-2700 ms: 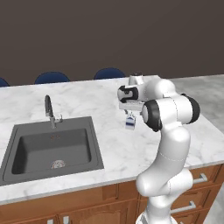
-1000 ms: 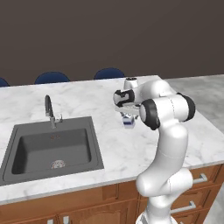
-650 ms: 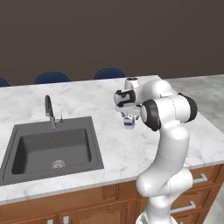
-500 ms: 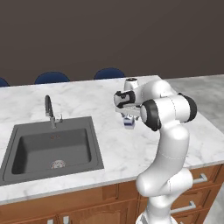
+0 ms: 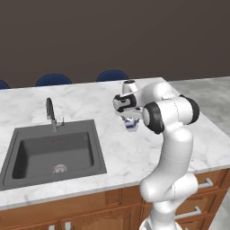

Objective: Gather the eggs and milk located in the vicinity of the sink area and place them right next to the bowl.

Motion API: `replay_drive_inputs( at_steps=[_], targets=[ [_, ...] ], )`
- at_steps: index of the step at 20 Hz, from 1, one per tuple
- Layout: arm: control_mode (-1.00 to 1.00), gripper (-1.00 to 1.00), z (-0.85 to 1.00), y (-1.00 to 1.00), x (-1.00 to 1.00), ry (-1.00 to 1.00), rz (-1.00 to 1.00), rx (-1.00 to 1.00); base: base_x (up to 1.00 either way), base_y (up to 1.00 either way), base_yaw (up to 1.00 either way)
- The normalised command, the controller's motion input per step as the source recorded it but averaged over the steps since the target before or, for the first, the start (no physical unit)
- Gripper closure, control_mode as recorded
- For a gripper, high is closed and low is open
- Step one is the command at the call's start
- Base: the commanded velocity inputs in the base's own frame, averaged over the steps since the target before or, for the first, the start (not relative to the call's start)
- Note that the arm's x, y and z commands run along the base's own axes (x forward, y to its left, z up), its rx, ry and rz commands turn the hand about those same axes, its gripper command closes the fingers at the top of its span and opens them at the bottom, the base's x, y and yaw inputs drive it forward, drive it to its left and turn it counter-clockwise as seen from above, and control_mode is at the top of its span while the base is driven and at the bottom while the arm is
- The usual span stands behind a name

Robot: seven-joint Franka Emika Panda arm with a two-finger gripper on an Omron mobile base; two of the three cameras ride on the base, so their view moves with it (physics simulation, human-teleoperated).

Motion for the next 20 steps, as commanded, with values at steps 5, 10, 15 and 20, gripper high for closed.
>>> replay_drive_inputs(
  at_steps=[5, 10, 15, 20],
  targets=[
    [-1.0, 1.0, 0.0, 0.0, 0.0, 0.0, 0.0, 0.0, 0.0, 0.0, 0.0],
    [-1.0, 1.0, 0.0, 0.0, 0.0, 0.02, 0.0, 0.0, 0.0, 0.0, 0.0],
    [-1.0, 1.0, 0.0, 0.0, 0.0, 0.02, 0.0, 0.0, 0.0, 0.0, 0.0],
    [-1.0, 1.0, -0.06, -0.09, -0.02, 0.01, 0.0, 0.0, 0.0, 0.0, 0.0]
  ],
)
